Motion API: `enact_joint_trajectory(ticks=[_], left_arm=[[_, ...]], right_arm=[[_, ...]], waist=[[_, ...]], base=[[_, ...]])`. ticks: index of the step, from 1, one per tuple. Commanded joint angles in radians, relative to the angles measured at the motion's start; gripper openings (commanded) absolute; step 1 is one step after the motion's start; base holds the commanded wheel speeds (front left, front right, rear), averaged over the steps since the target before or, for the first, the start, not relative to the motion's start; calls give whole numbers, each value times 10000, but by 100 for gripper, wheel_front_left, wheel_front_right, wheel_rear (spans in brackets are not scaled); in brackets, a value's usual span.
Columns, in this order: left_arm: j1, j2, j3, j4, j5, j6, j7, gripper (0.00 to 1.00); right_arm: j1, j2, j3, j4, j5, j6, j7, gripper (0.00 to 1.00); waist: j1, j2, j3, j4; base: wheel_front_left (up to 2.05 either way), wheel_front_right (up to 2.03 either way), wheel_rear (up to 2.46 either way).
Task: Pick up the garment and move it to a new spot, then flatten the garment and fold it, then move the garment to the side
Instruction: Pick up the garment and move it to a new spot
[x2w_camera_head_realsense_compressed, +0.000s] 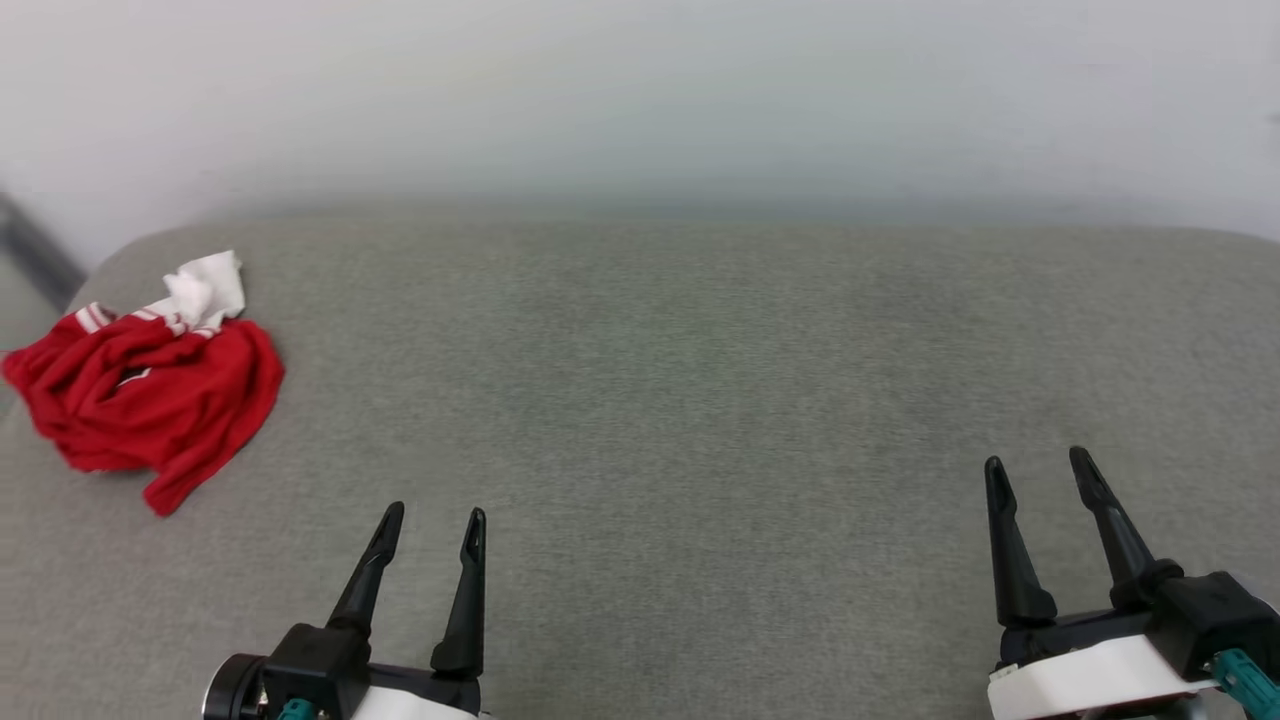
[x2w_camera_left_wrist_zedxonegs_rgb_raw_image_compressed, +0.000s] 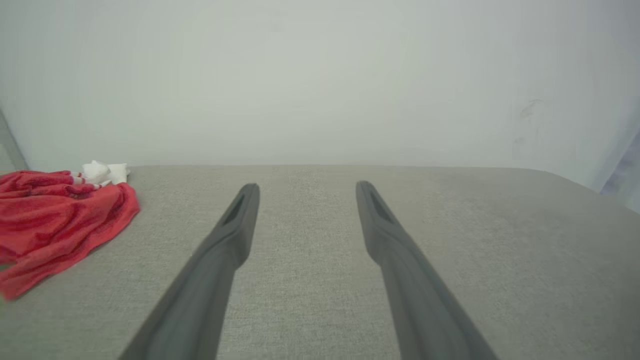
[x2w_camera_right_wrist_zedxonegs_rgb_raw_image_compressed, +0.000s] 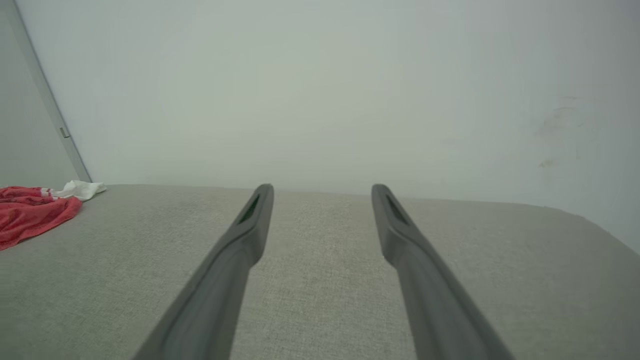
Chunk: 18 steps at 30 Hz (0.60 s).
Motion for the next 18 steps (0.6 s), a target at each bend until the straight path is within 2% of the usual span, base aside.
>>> enact_joint_trajectory(ticks=[1, 18], left_arm=[[-12, -8, 55, -37, 35, -19, -73, 100], [418, -9, 266, -6, 253, -100, -62, 100]], right_arm=[[95, 6, 63, 37, 86, -3, -21, 100], [245, 6, 795, 256, 218, -3, -21, 100]], waist=[[0, -1, 3, 425], [0, -1, -321, 2956]], base=[[0, 0, 0], [0, 0, 0]])
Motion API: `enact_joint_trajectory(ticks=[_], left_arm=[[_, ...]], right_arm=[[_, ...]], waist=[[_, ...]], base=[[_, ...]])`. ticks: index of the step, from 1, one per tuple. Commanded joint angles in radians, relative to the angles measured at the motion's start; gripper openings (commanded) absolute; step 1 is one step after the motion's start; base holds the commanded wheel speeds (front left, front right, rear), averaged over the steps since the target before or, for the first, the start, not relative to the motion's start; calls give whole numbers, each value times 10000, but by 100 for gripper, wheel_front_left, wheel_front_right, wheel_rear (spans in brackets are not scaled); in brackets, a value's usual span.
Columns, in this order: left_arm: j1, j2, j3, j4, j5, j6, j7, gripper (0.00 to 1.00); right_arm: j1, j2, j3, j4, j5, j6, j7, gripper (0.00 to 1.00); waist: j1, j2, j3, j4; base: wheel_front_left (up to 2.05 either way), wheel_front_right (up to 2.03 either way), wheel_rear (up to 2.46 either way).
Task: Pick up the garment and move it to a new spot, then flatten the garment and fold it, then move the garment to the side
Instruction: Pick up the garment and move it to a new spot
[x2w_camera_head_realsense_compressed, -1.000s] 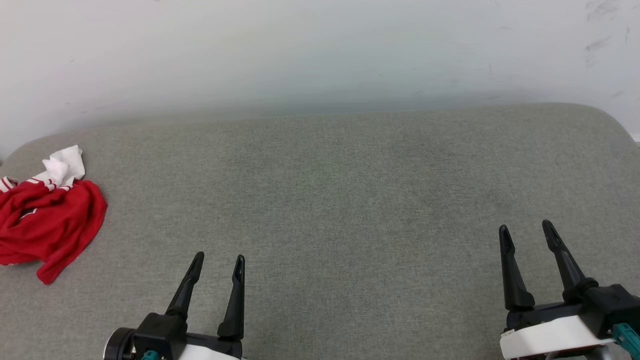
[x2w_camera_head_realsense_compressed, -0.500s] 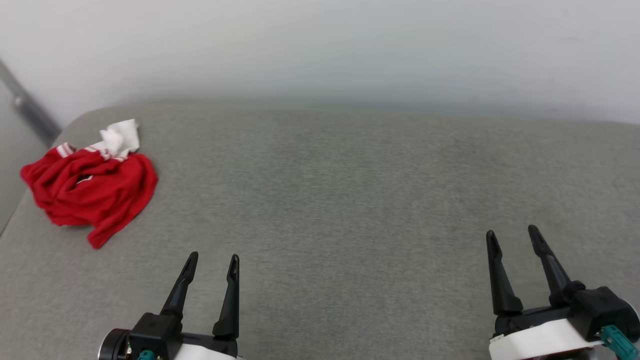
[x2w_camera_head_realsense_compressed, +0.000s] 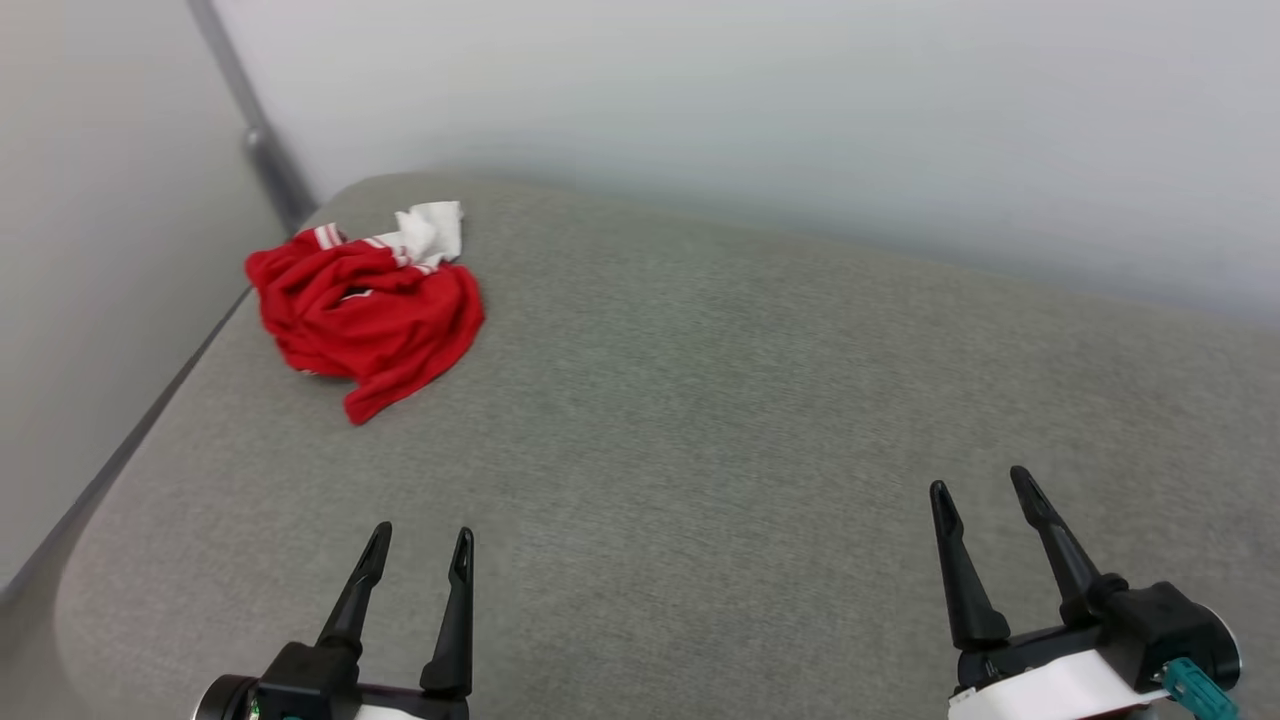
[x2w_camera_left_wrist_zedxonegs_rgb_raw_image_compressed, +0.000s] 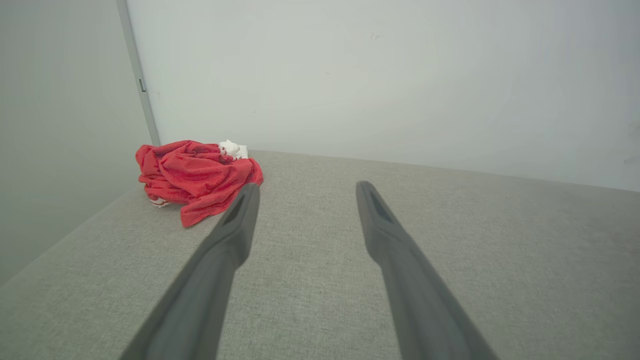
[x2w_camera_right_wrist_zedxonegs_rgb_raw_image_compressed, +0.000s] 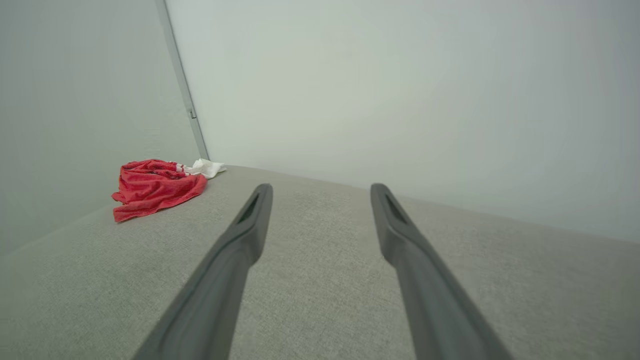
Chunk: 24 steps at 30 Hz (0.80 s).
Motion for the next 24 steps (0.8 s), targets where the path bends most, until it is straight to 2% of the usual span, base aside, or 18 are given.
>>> enact_joint_trajectory(ticks=[1, 11, 24], left_arm=[[140, -9, -1, -16, 52, -16, -49, 100], [309, -10, 73, -72, 137, -4, -49, 100], [259, -10, 100, -120, 28, 83, -49, 100]], right_arm=[[146, 6, 32, 16, 55, -3, -21, 100], [187, 4, 203, 99, 102, -3, -21, 100], [128, 4, 306, 26, 121, -3, -21, 100]], waist=[[0, 0, -94, 367], [0, 0, -209, 1289], [0, 0, -145, 1543]], base=[[0, 0, 0], [0, 0, 0], [0, 0, 0]])
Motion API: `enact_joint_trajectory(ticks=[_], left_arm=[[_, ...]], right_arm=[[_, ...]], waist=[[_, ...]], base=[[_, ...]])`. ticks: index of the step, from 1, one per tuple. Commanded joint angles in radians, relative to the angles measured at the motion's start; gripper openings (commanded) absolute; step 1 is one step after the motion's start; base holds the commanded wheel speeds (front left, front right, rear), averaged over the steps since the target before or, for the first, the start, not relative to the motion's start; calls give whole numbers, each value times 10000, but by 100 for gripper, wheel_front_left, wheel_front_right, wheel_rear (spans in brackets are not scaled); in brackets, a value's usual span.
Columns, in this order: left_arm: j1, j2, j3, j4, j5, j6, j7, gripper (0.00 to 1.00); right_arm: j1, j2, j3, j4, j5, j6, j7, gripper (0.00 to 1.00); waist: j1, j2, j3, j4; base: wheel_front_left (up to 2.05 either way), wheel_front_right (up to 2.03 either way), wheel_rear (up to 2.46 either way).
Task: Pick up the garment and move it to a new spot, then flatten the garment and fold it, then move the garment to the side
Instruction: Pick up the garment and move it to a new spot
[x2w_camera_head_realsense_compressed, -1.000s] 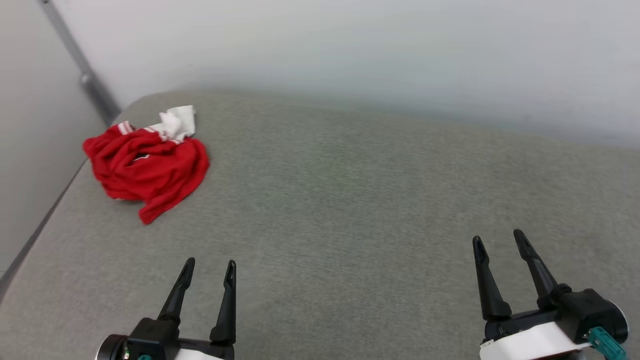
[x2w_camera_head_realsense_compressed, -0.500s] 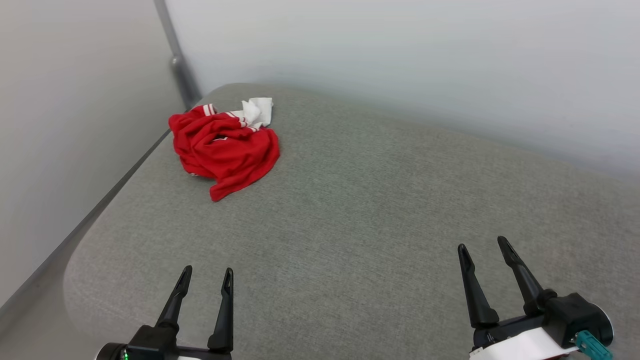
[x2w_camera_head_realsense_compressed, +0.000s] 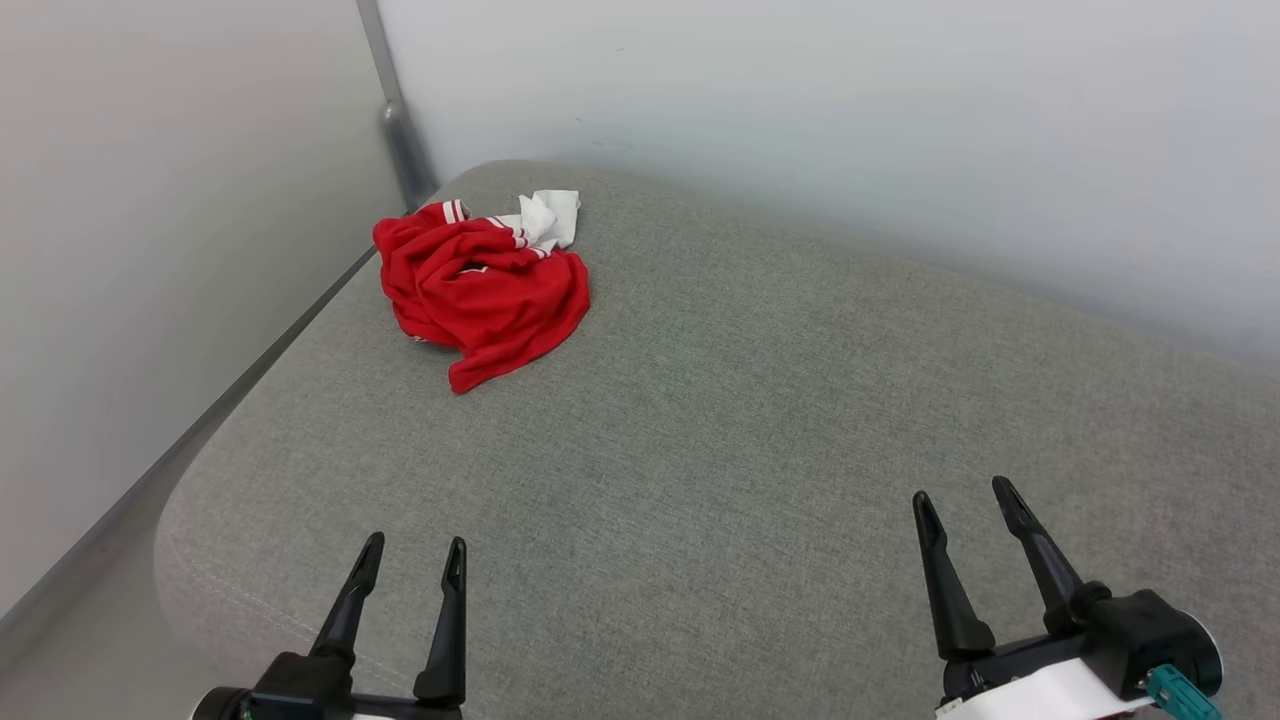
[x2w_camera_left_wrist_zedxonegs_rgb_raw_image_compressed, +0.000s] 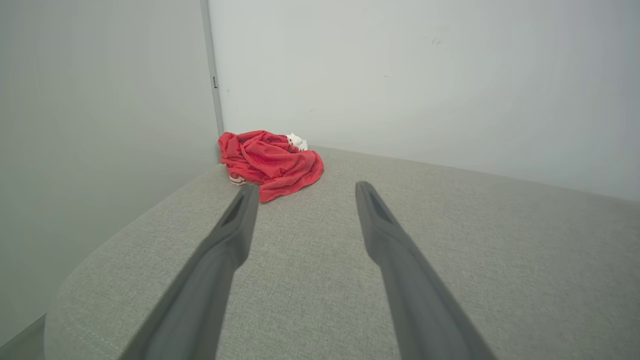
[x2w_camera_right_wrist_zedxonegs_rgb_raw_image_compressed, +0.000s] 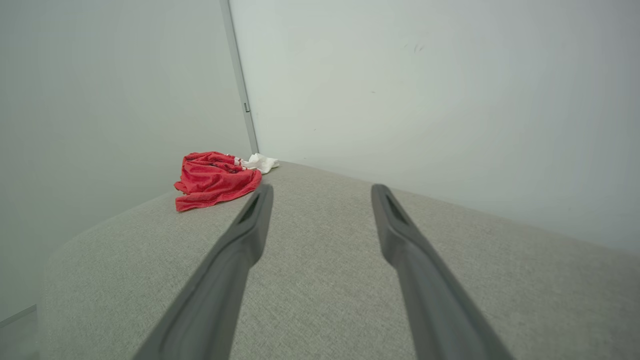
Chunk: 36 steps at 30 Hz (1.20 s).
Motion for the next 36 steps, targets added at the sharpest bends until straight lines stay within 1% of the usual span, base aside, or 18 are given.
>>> enact_joint_trajectory(ticks=[1, 8, 13, 15, 17, 20, 21, 25, 28, 29, 32, 34, 36], left_arm=[[41, -10, 22, -55, -48, 58, -49, 100], [-292, -9, 252, -181, -440, 52, -49, 100], [-978, 25, 833, -285, -455, -113, -40, 100], [-1454, 204, 1007, -114, -533, -194, -40, 100], [-2078, 523, 1058, 167, -642, -239, -40, 100], [-3237, 1356, 881, 927, -928, -258, -38, 100], [-4199, 2188, 463, 1539, -1257, -265, 94, 100], [-6086, 3973, -436, 2463, -2193, -260, 1392, 100], [-7540, 5313, -1200, 2728, -3033, -256, 2473, 100], [-7943, 5762, -1408, 2879, -3342, -251, 2857, 100], [-8997, 6861, -2213, 3299, -4342, -252, 4252, 100], [-9580, 7452, -2618, 3620, -5310, -253, 5463, 100], [-9966, 7992, -2943, 3911, -6343, -253, 6888, 100]], right_arm=[[19, 2, 22, 1, 12, -3, -21, 100], [-126, 2, 18, -31, -131, -3, -21, 100], [-376, 2, -11, -151, -413, -3, -21, 100], [-509, 2, -43, -205, -590, -3, -20, 100], [-656, 1, -62, -240, -783, -3, -21, 100], [-839, 1, -117, -349, -1056, -3, -21, 100], [-994, -1, -177, -459, -1240, -5, -21, 100], [-1242, -11, -270, -584, -1509, -5, -21, 100], [-1476, -77, -491, -787, -1664, -5, -21, 100], [-1542, -85, -562, -860, -1686, -3, -21, 100], [-1747, -104, -791, -1049, -1726, -5, -21, 100], [-1841, -100, -873, -1138, -1750, -3, -21, 100], [-1937, -90, -870, -1218, -1736, -5, -21, 100]], waist=[[0, 0, 7, -11], [0, 0, 255, -202], [0, 0, 904, -578], [0, 0, 1285, -775], [0, 0, 1682, -982], [0, 0, 2354, -1303], [0, 0, 2857, -1527], [0, 0, 3695, -1990], [0, 0, 4402, -2318], [0, 0, 4627, -2450], [0, 0, 5177, -2810], [0, 0, 5480, -3028], [0, 0, 5772, -3259]], base=[[0, 0, 0], [0, 0, 0], [0, 0, 0], [0, 0, 0], [0, 0, 0], [0, 0, 0], [0, 0, 0], [0, 0, 0], [0, 0, 0], [0, 0, 0], [0, 0, 0], [0, 0, 0], [0, 0, 0]])
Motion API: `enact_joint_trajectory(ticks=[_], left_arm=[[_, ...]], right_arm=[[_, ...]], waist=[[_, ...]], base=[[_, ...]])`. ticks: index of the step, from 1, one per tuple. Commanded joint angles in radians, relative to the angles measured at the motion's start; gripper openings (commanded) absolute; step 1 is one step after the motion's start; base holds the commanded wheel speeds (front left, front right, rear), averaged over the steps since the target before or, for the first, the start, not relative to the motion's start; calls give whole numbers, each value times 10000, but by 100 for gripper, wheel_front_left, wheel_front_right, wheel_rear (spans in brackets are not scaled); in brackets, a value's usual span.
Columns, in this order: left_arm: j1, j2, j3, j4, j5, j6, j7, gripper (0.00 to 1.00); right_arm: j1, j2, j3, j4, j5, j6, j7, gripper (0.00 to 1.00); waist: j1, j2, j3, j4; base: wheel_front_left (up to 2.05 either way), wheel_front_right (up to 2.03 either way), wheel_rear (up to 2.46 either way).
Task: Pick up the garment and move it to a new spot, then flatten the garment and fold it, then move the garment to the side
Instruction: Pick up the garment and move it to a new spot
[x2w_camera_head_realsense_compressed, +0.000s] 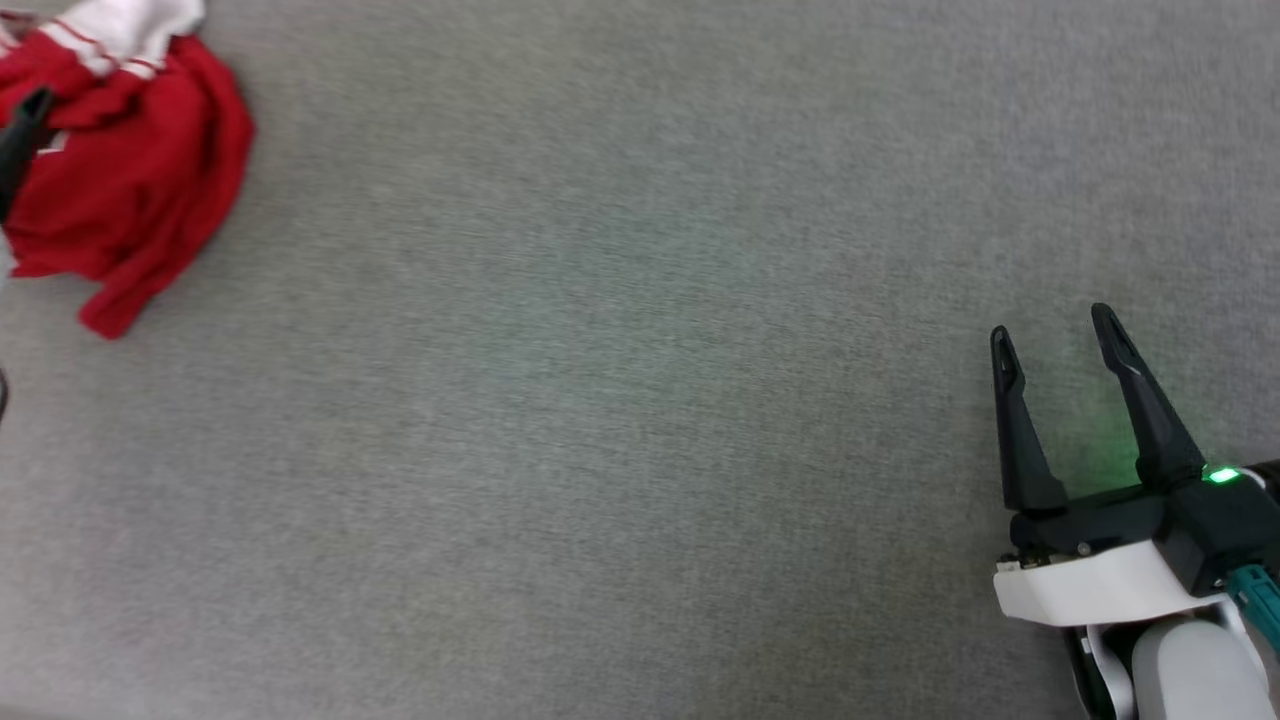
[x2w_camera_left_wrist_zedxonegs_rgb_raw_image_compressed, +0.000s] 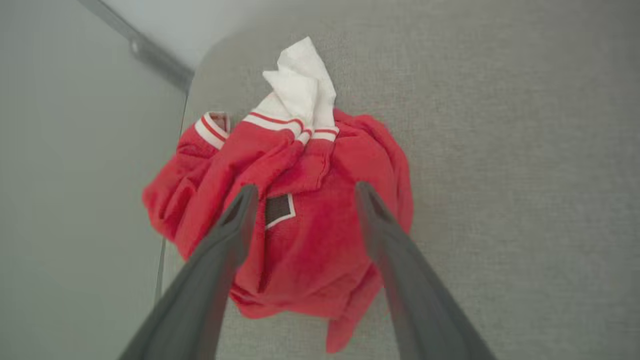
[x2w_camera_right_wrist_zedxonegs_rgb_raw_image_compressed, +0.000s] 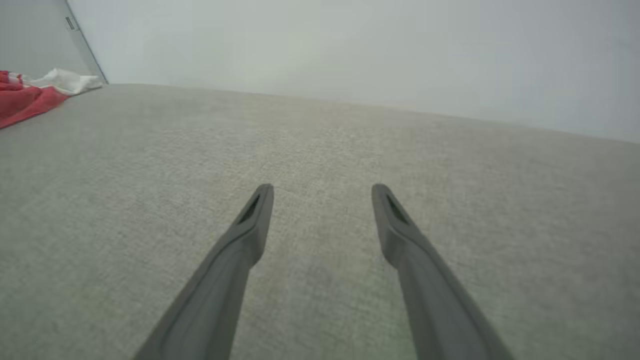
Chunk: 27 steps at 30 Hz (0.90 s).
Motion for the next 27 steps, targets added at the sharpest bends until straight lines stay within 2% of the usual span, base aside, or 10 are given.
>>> enact_joint_trajectory(ticks=[1, 5, 9, 13, 19, 20, 21, 27], left_arm=[[-261, 246, -200, 83, -580, 17, 754, 100], [-901, 971, -287, 334, -1920, 17, 2243, 100], [-1330, 1446, -638, 607, -2032, 17, 2681, 100], [-1535, 1426, -1008, 1143, -2137, 16, 2801, 100], [-1370, 1040, -1430, 2029, -2319, 16, 2696, 100], [-1355, 1007, -1481, 2088, -2349, 16, 2628, 47], [-1367, 978, -1507, 2150, -2366, 16, 2473, 0], [-1550, 1296, -2121, 1982, -2100, 5, 555, 0]], right_arm=[[-190, -9, -16, -82, -20, -7, -21, 100], [-317, 33, 31, -123, 35, -7, -19, 100], [-307, 42, -57, -133, 96, -10, -7, 100], [-366, 32, -70, -47, 113, -13, 27, 100], [-308, 19, -34, 77, 285, -14, 61, 100], [-290, 18, -27, 121, 282, -14, 61, 100], [-267, 19, -33, 158, 281, -14, 61, 100], [-179, 41, 38, 357, 215, -11, 38, 100]], waist=[[-3, 0, 753, -714], [-3, 0, 1217, -1105], [-3, 0, 1613, -1359], [-3, 0, 1901, -1526], [-3, 0, 1966, -1637], [-3, 0, 1943, -1636], [-3, 0, 1897, -1623], [-3, 0, 927, -1430]], base=[[0, 0, 0], [0, 0, 0], [0, 0, 0], [0, 0, 0], [0, 0, 0], [0, 0, 0], [0, 0, 0], [0, 0, 0]])
